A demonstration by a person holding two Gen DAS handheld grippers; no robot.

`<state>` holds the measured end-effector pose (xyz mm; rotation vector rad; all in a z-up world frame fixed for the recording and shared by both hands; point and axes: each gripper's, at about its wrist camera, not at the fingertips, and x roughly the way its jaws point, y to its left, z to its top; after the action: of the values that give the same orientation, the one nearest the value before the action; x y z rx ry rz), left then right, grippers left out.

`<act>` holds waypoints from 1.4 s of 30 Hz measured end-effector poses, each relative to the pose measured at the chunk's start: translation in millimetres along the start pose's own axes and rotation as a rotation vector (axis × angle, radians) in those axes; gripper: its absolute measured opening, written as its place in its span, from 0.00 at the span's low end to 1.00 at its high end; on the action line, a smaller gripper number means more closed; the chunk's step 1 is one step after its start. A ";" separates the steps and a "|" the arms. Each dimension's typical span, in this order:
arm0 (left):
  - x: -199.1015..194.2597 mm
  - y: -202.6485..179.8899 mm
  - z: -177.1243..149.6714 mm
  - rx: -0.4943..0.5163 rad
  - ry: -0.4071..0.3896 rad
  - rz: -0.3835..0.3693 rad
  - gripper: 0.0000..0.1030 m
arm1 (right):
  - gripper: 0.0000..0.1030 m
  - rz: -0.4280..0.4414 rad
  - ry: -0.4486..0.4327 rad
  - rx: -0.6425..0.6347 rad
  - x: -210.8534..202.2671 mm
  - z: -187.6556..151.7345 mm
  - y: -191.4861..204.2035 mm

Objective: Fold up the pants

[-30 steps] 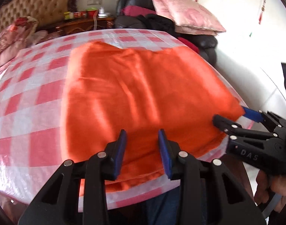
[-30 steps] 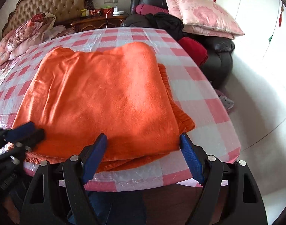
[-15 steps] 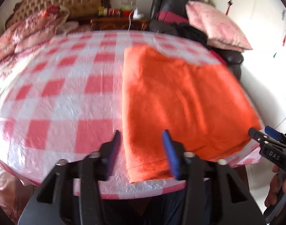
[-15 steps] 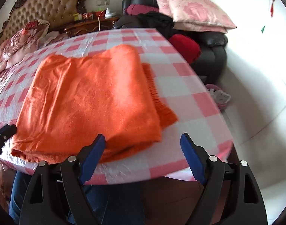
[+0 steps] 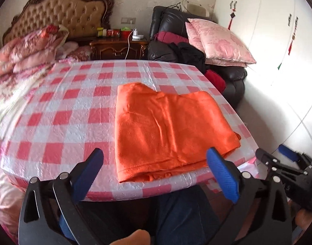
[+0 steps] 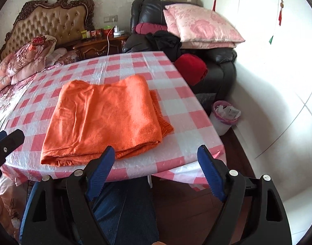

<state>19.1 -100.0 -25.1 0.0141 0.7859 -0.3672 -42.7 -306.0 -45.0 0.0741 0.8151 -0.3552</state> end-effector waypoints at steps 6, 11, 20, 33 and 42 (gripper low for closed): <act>-8.2 -17.7 -1.8 0.046 0.002 -0.040 0.98 | 0.80 0.000 -0.016 0.002 -9.1 1.6 -2.2; -10.5 -17.4 -0.4 0.037 -0.013 -0.021 0.98 | 0.80 0.001 -0.014 0.004 -8.8 2.2 -3.4; -7.4 -17.6 0.2 0.031 0.008 -0.029 0.98 | 0.80 0.002 -0.006 0.009 -6.6 1.1 -4.8; -5.8 -16.7 -1.3 0.030 0.014 -0.021 0.98 | 0.80 0.000 -0.006 0.006 -5.3 0.5 -4.4; -4.0 -16.3 -2.2 0.025 0.022 -0.003 0.98 | 0.80 0.000 -0.005 0.006 -5.8 0.5 -4.6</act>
<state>9.7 -113.7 -21.8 0.0405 0.8032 -0.3808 -47.6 -308.8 -40.1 0.0788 0.8090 -0.3580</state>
